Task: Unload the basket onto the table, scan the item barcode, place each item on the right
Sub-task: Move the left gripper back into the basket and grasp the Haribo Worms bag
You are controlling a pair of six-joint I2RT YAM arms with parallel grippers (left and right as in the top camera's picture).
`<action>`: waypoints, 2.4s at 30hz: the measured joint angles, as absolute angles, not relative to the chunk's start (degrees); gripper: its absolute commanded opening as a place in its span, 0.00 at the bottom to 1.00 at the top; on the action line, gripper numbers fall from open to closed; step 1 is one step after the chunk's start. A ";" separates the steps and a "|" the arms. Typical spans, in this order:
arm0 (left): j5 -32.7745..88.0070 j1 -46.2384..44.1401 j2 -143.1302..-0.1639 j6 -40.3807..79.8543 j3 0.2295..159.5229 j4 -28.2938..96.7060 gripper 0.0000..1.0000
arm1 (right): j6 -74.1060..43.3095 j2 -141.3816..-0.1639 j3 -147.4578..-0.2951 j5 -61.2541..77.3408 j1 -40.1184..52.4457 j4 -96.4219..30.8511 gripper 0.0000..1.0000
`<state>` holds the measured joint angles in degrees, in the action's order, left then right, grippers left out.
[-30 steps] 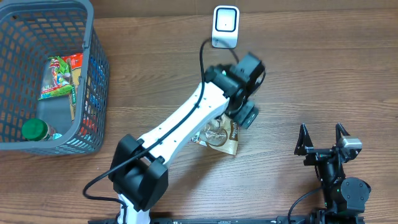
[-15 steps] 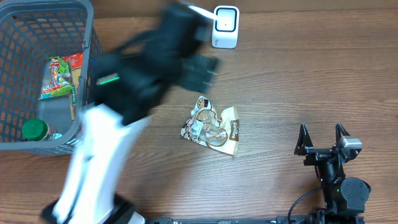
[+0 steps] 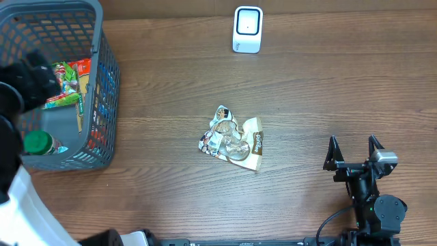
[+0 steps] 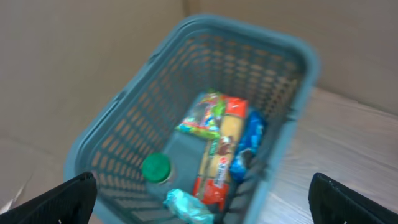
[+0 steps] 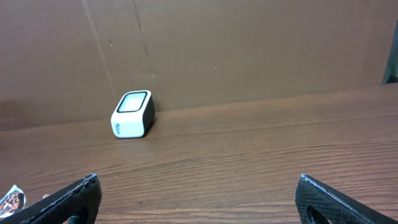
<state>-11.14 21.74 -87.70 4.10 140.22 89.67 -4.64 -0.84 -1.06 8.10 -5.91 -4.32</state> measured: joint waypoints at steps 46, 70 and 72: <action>-2.31 29.04 -115.42 -1.74 123.81 67.26 1.00 | -4.64 -0.84 -1.06 8.10 -5.91 -4.34 1.00; 0.21 29.41 -125.64 -6.50 107.13 40.05 1.00 | -4.64 -0.84 -1.06 8.10 -5.91 -4.34 1.00; 0.43 29.41 -127.66 -7.03 107.11 39.05 1.00 | -4.67 -0.84 -1.06 8.10 -5.91 -4.32 1.00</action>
